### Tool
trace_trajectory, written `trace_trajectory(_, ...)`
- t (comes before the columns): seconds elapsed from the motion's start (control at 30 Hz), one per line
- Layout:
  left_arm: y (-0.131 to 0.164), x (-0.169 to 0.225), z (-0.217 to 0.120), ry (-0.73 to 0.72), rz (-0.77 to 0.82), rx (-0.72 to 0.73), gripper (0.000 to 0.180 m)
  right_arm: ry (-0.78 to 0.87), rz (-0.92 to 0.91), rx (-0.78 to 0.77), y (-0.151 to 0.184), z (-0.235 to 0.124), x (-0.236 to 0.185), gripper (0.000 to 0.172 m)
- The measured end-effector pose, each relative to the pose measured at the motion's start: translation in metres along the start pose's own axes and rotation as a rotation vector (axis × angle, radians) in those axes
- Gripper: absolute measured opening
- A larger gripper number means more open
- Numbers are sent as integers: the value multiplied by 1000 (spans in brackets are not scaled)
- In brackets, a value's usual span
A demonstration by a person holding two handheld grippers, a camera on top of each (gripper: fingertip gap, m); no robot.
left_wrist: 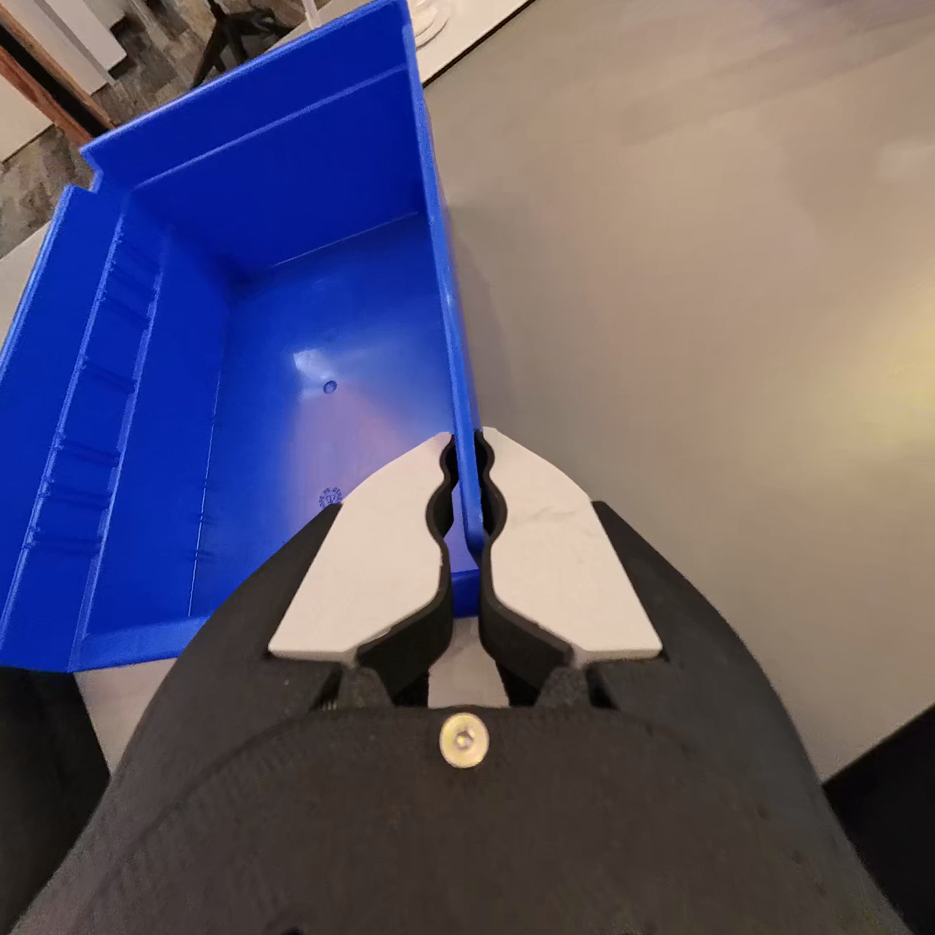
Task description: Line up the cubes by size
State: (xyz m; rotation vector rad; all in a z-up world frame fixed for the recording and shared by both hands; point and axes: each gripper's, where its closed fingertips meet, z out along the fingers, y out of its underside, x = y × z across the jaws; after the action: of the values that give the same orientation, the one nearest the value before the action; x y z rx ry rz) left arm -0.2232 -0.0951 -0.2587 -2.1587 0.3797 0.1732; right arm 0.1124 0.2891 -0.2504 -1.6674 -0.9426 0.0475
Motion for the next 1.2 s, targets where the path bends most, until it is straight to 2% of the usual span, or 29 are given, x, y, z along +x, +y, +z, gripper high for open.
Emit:
trace_trajectory(0.2, 5, 10, -10, 72, 50, 3, 5, -23, 34, 0, 3, -9, 1, 10)
trace_trajectory(0.37, 9, 26, -23, 194, 93, 35, 6, -65, 46, 12, 7, -22, -5, 5)
trace_trajectory(0.53, 15, 46, -40, 358, 135, 55, 5, -154, 48, 38, 8, -40, -18, 3)
trace_trajectory(0.73, 19, 67, -55, 491, 177, 62, 4, -266, 46, 75, 8, -64, -36, 2)
trace_trajectory(1.2, 24, 99, -75, 668, 315, 69, 5, -532, -52, 172, 9, -124, -81, 3)
